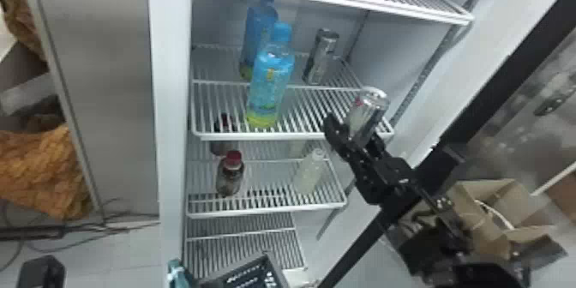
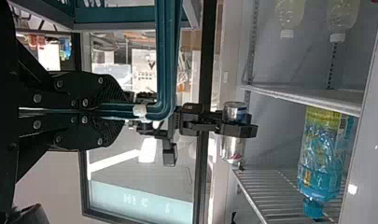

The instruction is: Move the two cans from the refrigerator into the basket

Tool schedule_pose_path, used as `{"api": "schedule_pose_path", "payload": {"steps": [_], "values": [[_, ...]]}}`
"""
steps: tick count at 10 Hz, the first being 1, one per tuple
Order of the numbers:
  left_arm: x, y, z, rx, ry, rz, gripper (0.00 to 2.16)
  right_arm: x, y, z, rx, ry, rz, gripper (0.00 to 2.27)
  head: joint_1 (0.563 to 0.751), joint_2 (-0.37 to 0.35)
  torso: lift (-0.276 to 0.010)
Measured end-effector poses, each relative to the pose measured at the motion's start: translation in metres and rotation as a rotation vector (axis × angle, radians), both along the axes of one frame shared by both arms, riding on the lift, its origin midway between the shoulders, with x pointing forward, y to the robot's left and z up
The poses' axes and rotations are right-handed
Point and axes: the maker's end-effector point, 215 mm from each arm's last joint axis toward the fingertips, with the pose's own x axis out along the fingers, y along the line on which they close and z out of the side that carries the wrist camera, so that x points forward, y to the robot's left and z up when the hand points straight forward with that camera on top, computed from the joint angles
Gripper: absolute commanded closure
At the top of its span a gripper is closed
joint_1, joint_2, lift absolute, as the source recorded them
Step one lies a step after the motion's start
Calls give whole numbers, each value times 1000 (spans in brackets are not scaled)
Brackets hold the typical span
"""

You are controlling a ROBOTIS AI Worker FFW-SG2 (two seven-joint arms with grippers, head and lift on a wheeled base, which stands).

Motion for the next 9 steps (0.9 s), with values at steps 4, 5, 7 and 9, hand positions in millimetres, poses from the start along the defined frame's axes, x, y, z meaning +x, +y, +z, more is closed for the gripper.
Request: {"api": "schedule_pose_path", "payload": {"steps": [4,5,7,9], "values": [[0,1,0,0,1,3,1197,-47,25,-17,32,90,55,1072,695,-350,-35],[0,1,-1,1,2,4,1197,-57,32,-23,39,115,77,1072,695,-350,-35],[0,1,-1,0,2,4,1197,-72,51,-31,64,155,124,1072,695,-350,-35],[0,1,-1,0,2,4,1197,-86,74,-42,86,198,183,1072,695,-350,-35]]}}
